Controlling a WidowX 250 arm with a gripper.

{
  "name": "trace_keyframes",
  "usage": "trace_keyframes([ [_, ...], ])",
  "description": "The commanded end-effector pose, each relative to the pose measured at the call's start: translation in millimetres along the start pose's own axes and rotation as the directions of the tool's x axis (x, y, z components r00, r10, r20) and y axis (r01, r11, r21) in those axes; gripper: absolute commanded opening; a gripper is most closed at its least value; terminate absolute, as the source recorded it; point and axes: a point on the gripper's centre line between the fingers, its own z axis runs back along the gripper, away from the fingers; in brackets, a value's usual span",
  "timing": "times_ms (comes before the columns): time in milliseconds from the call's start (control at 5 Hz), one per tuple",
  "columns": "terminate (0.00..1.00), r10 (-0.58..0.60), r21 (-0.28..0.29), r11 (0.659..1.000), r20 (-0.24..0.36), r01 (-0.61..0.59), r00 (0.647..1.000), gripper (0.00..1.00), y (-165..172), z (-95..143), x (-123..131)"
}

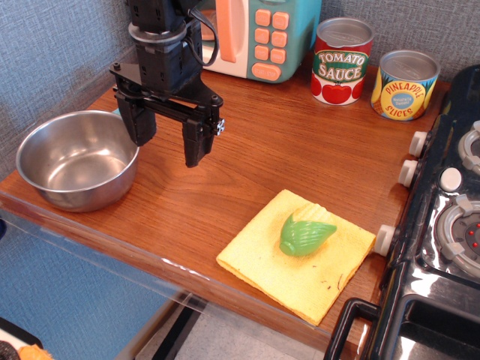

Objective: Put the green object below the microwave buttons.

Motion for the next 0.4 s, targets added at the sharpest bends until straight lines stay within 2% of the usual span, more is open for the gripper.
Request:
trace_keyframes([
  [0, 0.00, 0.000, 0.000, 1.000, 0.000, 0.000, 1.000, 1.00, 0.0, 0.0, 0.0],
  [200, 0.00, -0.075, -0.010, 0.997, 0.012, 0.075, 0.997, 1.00, -28.2, 1.3, 1.1],
])
